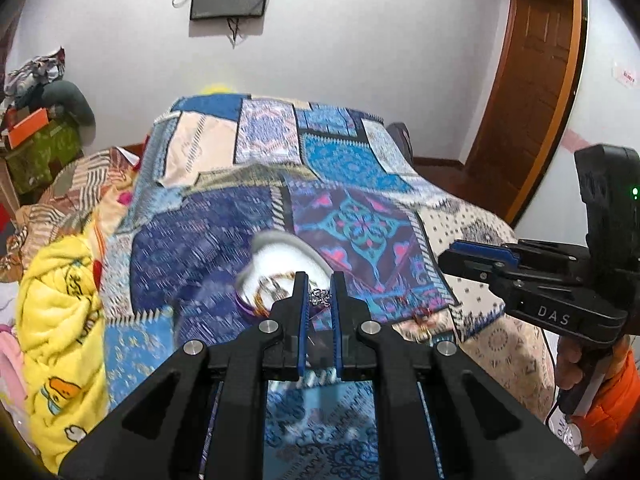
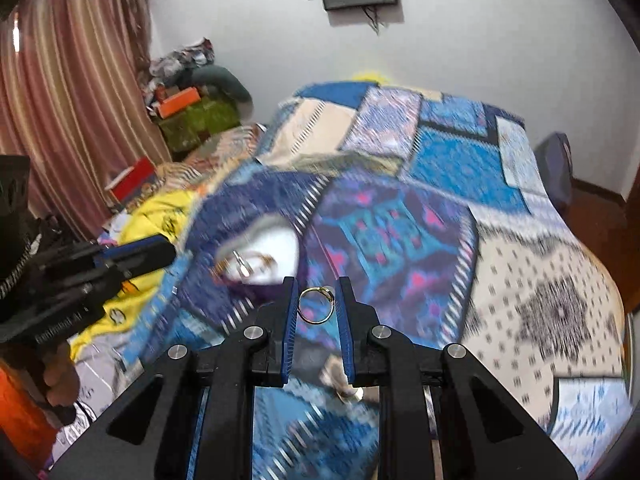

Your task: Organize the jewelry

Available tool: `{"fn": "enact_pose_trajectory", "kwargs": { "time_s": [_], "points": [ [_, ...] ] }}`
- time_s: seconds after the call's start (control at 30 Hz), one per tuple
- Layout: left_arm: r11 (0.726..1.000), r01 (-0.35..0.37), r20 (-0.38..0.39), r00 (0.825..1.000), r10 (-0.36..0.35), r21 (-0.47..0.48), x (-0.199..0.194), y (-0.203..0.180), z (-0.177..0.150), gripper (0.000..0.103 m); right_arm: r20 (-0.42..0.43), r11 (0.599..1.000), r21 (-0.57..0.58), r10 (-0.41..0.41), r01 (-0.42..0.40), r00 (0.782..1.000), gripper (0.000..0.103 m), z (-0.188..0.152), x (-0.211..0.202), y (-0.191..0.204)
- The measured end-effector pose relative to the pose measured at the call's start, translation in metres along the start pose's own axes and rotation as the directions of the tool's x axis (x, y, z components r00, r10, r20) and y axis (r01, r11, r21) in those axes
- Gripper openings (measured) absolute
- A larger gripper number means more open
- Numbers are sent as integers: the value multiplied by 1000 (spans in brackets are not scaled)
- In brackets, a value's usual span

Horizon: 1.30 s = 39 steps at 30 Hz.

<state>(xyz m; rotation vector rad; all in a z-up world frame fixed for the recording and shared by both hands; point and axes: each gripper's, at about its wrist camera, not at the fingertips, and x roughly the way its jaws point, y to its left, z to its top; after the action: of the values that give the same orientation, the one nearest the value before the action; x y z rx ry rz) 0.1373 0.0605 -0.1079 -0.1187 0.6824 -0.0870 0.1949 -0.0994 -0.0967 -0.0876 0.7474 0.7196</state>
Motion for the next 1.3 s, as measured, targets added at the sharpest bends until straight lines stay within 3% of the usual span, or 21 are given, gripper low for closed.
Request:
{"fn": "enact_pose_trajectory", "kwargs": {
  "time_s": [0.17, 0.4, 0.8, 1.1, 1.17, 1.23, 1.3],
  "points": [
    [1000, -7, 32, 999, 8, -11, 0, 10, 12, 9, 24, 999, -24, 37, -36, 999, 17, 21, 14, 13],
    [1000, 11, 35, 999, -10, -19, 13, 22, 24, 9, -16, 996, -36, 78, -79, 997, 17, 32, 44, 22],
    [999, 32, -40, 999, -34, -39, 52, 39, 17, 9, -94, 989, -55, 130, -136, 987, 17, 52, 87, 27],
    [999, 42, -75, 996, -44, -31, 64, 42, 10, 9, -121, 982, -40, 181, -187, 976, 18, 62, 92, 25],
    [999, 34, -74, 997, -36, -29, 64, 43, 11, 12, -121, 983, -45, 173, -179, 978, 18, 64, 90, 25],
    [999, 24, -68, 997, -27, -32, 61, 43, 13, 23, -114, 985, -52, 158, -165, 981, 19, 64, 85, 25],
    [999, 14, -53, 998, -16, -37, 55, 44, 15, 28, -106, 986, -54, 149, -156, 983, 21, 63, 79, 23]
  ]
}}
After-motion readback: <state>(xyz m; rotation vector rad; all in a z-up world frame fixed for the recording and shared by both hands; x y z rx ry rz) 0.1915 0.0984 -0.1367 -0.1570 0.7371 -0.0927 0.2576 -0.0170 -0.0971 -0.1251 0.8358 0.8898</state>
